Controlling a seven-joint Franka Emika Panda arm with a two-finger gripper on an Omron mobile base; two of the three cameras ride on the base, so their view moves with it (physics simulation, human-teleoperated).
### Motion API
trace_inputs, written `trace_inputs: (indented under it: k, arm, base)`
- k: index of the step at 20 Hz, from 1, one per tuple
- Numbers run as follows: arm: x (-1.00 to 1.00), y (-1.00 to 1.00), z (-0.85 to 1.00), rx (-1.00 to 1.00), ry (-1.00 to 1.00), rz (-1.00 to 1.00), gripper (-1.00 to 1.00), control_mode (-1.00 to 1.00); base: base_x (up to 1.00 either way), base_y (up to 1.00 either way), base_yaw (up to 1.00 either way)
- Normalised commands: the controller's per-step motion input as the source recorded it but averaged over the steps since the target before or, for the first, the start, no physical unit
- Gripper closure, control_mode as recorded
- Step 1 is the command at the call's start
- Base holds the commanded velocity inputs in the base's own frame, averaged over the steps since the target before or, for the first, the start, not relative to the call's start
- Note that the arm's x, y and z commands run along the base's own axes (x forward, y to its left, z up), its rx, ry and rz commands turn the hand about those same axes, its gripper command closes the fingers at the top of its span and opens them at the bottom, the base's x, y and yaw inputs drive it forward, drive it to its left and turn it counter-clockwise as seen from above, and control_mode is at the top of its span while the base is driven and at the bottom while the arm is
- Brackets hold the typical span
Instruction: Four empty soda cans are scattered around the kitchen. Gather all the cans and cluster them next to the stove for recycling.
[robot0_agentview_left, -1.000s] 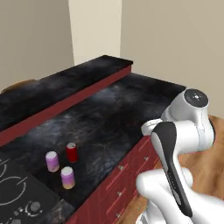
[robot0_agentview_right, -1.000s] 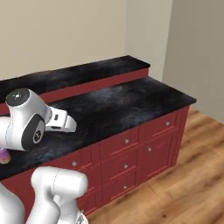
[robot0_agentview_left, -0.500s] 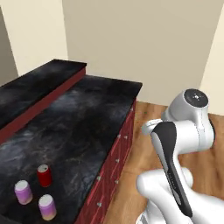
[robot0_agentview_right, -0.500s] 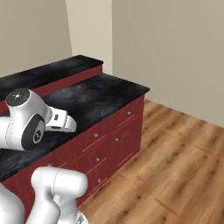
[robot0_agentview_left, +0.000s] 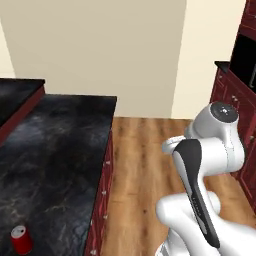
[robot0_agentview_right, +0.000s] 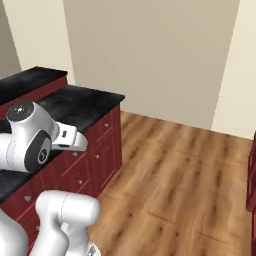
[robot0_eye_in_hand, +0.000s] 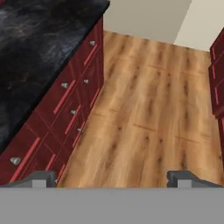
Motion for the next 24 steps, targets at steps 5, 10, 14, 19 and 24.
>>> trace_inputs:
  k: [5,10,14,19,24]
  arm:
    - [0.00,0.00,0.00,0.00,0.00,0.00,-1.00,1.00]
    - [0.00,0.00,0.00,0.00,0.00,0.00,-1.00,1.00]
    - [0.00,0.00,0.00,0.00,0.00,0.00,-1.00,1.00]
    - [0.00,0.00,0.00,0.00,0.00,0.00,-1.00,1.00]
    - [0.00,0.00,0.00,0.00,0.00,0.00,-1.00,1.00]
  base:
    - [0.00,-0.10,-0.47]
    - [0.03,-0.12,-0.44]
    - [0.08,-0.11,-0.41]
    - [0.29,-0.09,-0.35]
    - [0.43,-0.02,-0.30]
